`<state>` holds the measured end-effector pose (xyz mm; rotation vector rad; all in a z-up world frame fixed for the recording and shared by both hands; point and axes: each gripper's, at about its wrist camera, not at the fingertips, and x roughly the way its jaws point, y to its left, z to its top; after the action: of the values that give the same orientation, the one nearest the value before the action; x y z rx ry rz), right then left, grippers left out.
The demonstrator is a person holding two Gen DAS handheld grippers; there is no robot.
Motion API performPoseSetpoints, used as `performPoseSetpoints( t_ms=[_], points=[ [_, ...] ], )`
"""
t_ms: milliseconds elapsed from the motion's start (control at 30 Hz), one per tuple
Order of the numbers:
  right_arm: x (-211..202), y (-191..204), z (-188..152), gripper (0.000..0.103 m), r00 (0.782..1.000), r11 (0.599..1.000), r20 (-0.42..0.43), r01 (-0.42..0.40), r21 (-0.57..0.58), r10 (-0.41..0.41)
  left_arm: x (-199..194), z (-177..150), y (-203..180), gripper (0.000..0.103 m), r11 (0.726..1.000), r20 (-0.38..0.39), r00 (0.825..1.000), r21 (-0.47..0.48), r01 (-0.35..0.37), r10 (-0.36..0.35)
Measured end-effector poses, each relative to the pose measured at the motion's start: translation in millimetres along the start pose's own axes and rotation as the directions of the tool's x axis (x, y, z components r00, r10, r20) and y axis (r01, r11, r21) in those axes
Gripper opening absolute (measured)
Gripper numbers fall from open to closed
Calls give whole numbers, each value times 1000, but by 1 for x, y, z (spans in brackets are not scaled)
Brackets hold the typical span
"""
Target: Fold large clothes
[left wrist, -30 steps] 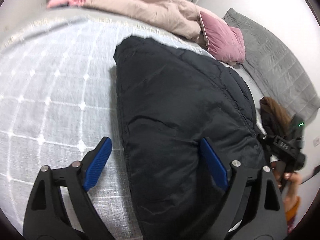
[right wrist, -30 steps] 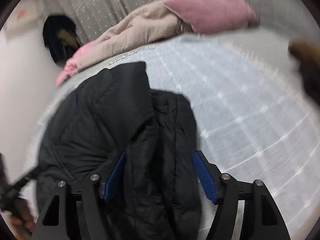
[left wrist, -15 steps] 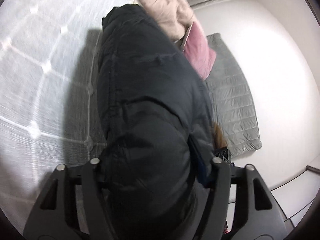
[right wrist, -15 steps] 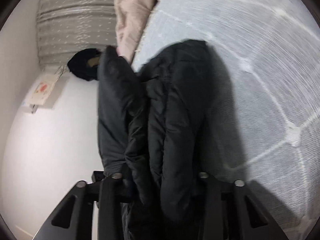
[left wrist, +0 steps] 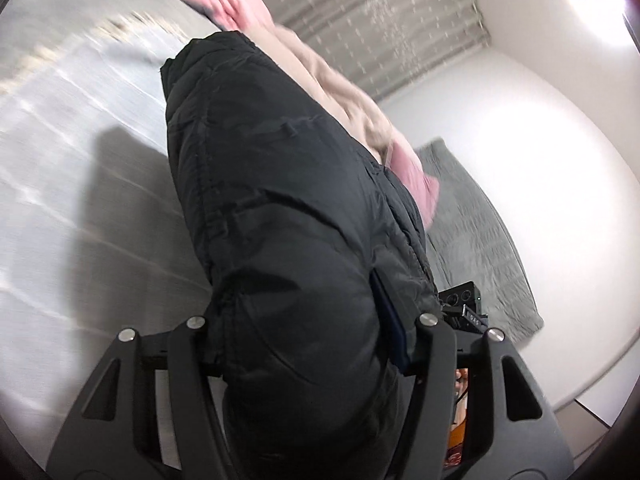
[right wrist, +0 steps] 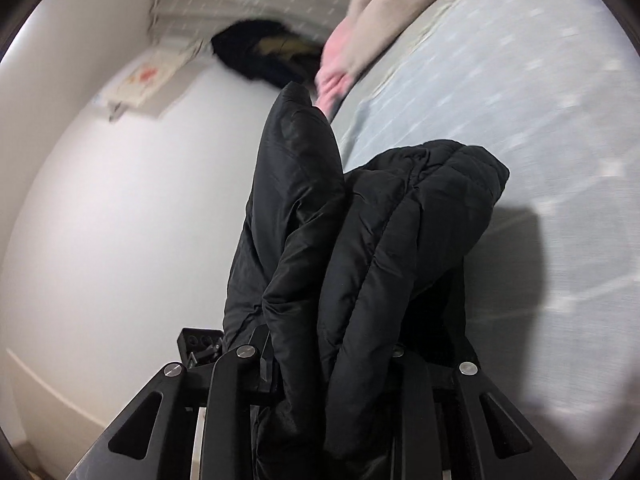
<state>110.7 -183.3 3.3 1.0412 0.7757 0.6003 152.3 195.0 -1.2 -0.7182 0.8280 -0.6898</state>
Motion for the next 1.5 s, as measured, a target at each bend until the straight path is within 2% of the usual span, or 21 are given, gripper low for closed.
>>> performPoseSetpoints(
  t_ms=[167,267,367,400,433,467,533,567,667,767,800,867,933,1033,1067,1133,1200,1233,1333,1400,1500],
  points=[
    [89,35,4,27,995,997,-94,-37,-64,31,-54,6,37,60,998,119,992,-41,-40,44],
    [135,48,2,27,991,995,-128,-37,-90,25,-73,5,66,62,990,174,976,-70,-120,131],
    [170,38,-1,32,986,994,-143,71,-84,-82,-66,1,97,72,949,128,947,-154,-275,296],
    [182,29,-3,39,976,987,-156,144,-67,-153,-59,-2,108,79,934,94,942,-190,-301,323],
    [192,20,-4,45,961,976,-173,211,-49,-217,-55,-5,115,80,933,88,945,-214,-291,315],
    [198,13,-5,53,954,972,-185,234,-33,-236,-55,-6,115,80,933,91,946,-219,-284,310],
    [193,9,-6,54,957,974,-182,227,-13,-226,-56,-8,100,80,920,106,925,-193,-342,366],
    [185,10,-6,54,959,974,-175,226,-14,-225,-58,-9,90,80,908,119,907,-170,-382,404],
    [155,17,-4,54,955,966,-148,253,-52,-258,-69,-12,65,80,845,164,829,-112,-523,535],
    [117,34,-14,54,939,942,-118,308,-129,-323,-78,-21,40,85,781,193,759,-89,-618,622],
    [105,43,-19,54,926,924,-106,340,-176,-361,-88,-21,47,86,767,192,745,-87,-635,638],
    [87,58,-36,54,902,887,-92,389,-248,-421,-90,-32,29,89,711,193,690,-66,-700,697],
    [70,73,-58,57,875,838,-68,432,-334,-478,-93,-47,22,98,653,214,632,-42,-756,745],
    [61,91,-89,66,809,723,5,528,-445,-587,-89,-69,11,101,559,216,544,-14,-829,811],
    [66,91,-93,68,787,688,34,559,-463,-617,-80,-74,5,101,534,210,523,5,-845,826],
    [63,93,-111,70,735,619,81,620,-482,-673,-71,-86,-10,101,511,203,507,37,-859,838],
    [67,95,-124,73,682,553,109,666,-500,-723,-64,-99,-19,101,501,199,502,60,-864,842],
    [67,97,-130,73,670,531,123,674,-513,-732,-60,-104,-23,101,498,197,500,63,-865,844],
    [59,101,-152,74,634,459,179,699,-549,-752,-50,-117,-34,101,507,192,512,82,-858,837],
    [53,98,-162,75,599,420,203,727,-543,-775,-41,-128,-39,101,520,179,531,111,-847,828],
    [49,90,-170,75,548,373,227,765,-526,-805,-30,-141,-45,101,527,156,544,138,-838,824]
  ],
)
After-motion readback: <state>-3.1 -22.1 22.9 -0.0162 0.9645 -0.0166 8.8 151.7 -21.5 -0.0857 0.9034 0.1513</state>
